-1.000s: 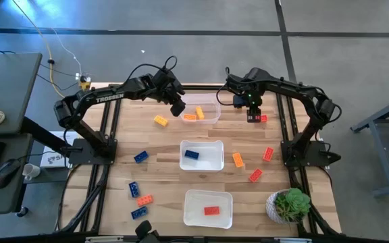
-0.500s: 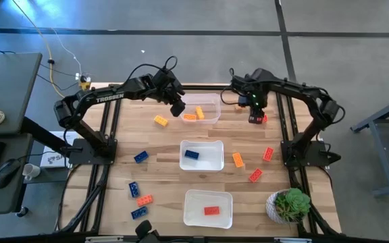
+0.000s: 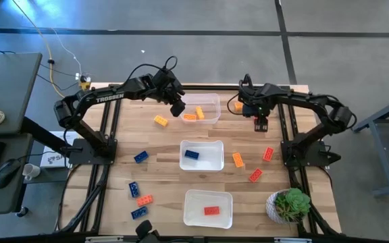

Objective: Sort & place blocks by color
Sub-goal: Put the orange game piece into the bottom white bin

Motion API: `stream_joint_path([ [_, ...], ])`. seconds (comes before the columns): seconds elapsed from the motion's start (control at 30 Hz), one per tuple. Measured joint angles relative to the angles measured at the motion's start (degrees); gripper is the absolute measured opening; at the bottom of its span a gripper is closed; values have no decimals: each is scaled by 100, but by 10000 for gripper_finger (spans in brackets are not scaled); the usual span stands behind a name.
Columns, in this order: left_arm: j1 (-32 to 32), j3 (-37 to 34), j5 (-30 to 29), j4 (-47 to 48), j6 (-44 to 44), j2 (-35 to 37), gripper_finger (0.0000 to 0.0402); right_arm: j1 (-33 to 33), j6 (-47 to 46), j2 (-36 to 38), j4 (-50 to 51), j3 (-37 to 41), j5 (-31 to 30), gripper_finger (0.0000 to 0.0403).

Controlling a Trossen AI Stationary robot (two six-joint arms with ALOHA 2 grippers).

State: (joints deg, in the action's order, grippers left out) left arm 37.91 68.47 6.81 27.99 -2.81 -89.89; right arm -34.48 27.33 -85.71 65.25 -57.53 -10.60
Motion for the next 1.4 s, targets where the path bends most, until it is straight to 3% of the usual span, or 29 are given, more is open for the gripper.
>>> stream_joint_path([
  [0.4,-4,0,2,-1,1,0,209,0,1018,-87,-594,419,-390,215],
  [0.7,-4,0,2,-1,3,0,209,-4,1004,-373,-867,419,-31,216],
  [0.9,-4,0,2,2,3,0,207,-6,869,-841,-1184,419,-563,217],
  [1.4,-4,0,4,6,2,0,208,-155,345,-1560,-1044,390,-572,207],
])
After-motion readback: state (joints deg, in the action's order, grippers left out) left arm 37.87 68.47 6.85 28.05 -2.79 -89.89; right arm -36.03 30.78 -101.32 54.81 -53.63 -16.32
